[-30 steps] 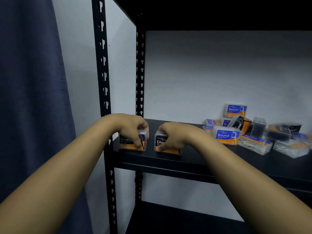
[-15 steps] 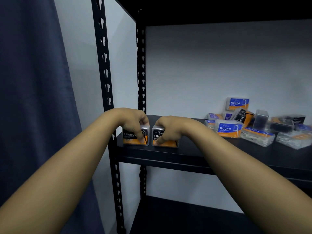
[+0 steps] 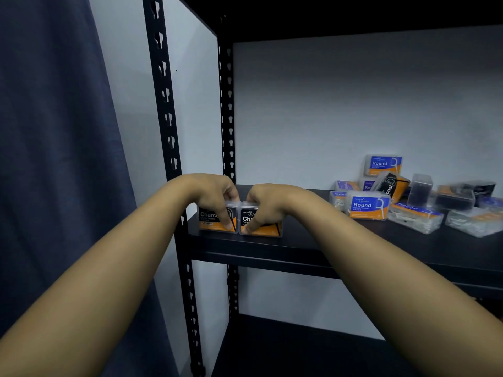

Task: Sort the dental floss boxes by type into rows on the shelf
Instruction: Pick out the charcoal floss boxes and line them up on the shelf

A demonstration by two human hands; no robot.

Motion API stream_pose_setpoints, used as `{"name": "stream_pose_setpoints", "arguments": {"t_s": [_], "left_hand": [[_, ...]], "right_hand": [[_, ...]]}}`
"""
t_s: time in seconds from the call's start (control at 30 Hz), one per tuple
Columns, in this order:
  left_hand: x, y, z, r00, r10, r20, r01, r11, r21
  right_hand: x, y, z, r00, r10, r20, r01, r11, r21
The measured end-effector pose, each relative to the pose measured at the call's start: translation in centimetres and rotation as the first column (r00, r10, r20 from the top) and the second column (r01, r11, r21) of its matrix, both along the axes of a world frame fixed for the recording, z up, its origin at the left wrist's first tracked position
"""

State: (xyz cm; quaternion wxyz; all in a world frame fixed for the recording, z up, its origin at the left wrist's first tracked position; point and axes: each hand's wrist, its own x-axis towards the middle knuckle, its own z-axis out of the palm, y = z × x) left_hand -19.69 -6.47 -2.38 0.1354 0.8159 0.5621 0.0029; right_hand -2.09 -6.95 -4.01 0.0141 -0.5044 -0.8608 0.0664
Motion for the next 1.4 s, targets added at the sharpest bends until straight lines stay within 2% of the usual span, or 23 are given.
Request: {"name": "stream_pose_setpoints", "arguments": {"t_s": [0.3, 0.57, 0.73, 0.9, 0.97, 1.13, 1.4], "left_hand": [[0.4, -0.4, 0.2, 1.000, 0.018, -0.012, -0.018, 0.999, -0.041], [1.1, -1.4, 0.1, 0.997, 0.060, -0.053, -0.062, 0.998, -0.020], [0.9, -2.2, 2.3, 0.997, 0.071, 0.006, -0.071, 0.997, 0.010], [1.3, -3.6, 4.3, 0.993, 0.055, 0.108, -0.075, 0.979, 0.190], [2.2, -3.9, 4.6, 0.994, 0.076, 0.076, -0.092, 0.966, 0.241], [5.6, -4.2, 5.4, 0.988, 0.149, -0.042, -0.143, 0.981, 0.129], [12.8, -3.1, 6.0, 0.993, 0.107, 0.055, -0.117, 0.967, 0.228]], "right_hand": [[-0.2, -0.6, 0.0, 1.000, 0.005, 0.014, -0.005, 1.000, 0.023], [-0.3, -1.9, 1.3, 0.998, 0.008, 0.062, -0.006, 0.999, -0.036], [1.7, -3.5, 3.9, 1.000, 0.011, -0.023, -0.011, 1.000, -0.008], [5.1, -5.0, 5.6, 0.998, -0.039, -0.055, 0.044, 0.994, 0.102], [6.7, -5.6, 6.0, 0.996, -0.069, -0.061, 0.076, 0.989, 0.129], [10.5, -6.6, 7.0, 0.986, -0.163, -0.036, 0.167, 0.975, 0.148], [17.3, -6.4, 8.1, 0.948, -0.312, -0.058, 0.318, 0.931, 0.179]]}}
